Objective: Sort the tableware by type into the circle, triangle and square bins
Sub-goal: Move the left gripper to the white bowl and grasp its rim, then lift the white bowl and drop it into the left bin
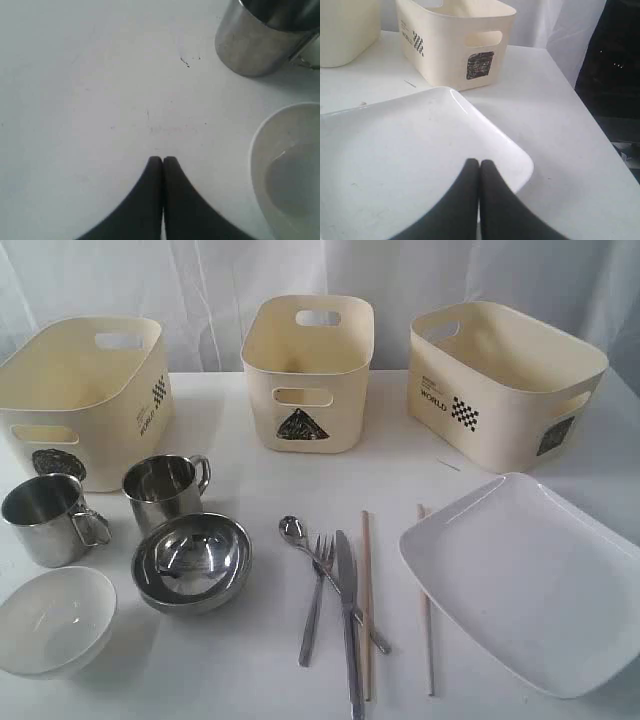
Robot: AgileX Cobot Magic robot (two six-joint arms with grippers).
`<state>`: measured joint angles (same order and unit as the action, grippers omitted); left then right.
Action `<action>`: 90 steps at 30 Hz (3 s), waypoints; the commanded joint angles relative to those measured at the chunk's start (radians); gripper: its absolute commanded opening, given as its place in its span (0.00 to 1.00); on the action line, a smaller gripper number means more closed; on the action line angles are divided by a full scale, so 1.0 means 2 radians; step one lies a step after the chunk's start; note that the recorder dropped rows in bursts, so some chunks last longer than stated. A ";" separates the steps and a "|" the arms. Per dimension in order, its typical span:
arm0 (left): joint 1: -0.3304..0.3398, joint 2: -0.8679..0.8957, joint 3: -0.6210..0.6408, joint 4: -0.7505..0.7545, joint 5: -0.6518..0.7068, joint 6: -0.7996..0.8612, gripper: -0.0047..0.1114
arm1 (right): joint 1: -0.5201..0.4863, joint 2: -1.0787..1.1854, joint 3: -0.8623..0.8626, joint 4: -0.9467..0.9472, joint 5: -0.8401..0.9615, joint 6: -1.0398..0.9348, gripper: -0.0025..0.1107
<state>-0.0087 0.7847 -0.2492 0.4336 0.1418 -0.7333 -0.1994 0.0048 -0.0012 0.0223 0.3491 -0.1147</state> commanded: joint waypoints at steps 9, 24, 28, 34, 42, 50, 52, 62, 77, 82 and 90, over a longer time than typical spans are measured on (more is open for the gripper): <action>-0.001 0.144 -0.124 -0.252 0.106 0.334 0.24 | 0.001 -0.002 0.001 0.000 -0.004 0.000 0.02; -0.001 0.300 -0.127 -0.356 -0.037 0.408 0.51 | 0.001 -0.002 0.001 0.000 -0.004 0.000 0.02; -0.001 0.314 -0.133 -0.349 0.002 0.413 0.16 | 0.001 -0.002 0.001 0.000 -0.004 0.000 0.02; -0.001 0.243 -0.214 -0.302 0.120 0.425 0.04 | 0.001 -0.002 0.001 0.000 -0.004 0.000 0.02; -0.001 0.162 -0.449 -0.264 -0.100 0.473 0.04 | 0.001 -0.002 0.001 0.000 -0.004 0.000 0.02; -0.001 0.361 -0.443 -0.261 -0.381 0.405 0.04 | 0.001 -0.002 0.001 0.000 -0.004 0.000 0.02; -0.001 0.422 -0.451 -0.261 -0.381 0.402 0.04 | 0.001 -0.002 0.001 0.000 -0.004 0.000 0.02; -0.001 0.551 -0.487 -0.211 -0.360 0.367 0.04 | 0.001 -0.002 0.001 0.000 -0.004 0.000 0.02; -0.001 0.507 -0.493 -0.173 -0.318 0.309 0.49 | 0.001 -0.002 0.001 0.000 -0.004 0.000 0.02; -0.001 0.422 -0.493 -0.173 -0.205 0.295 0.49 | 0.001 -0.002 0.001 0.000 -0.004 0.000 0.02; -0.001 0.351 -0.493 -0.173 0.203 0.297 0.47 | 0.001 -0.002 0.001 0.000 -0.004 0.000 0.02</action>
<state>-0.0087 1.5013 -1.2360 0.0869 0.2815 -0.1290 -0.1994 0.0048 -0.0012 0.0223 0.3491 -0.1147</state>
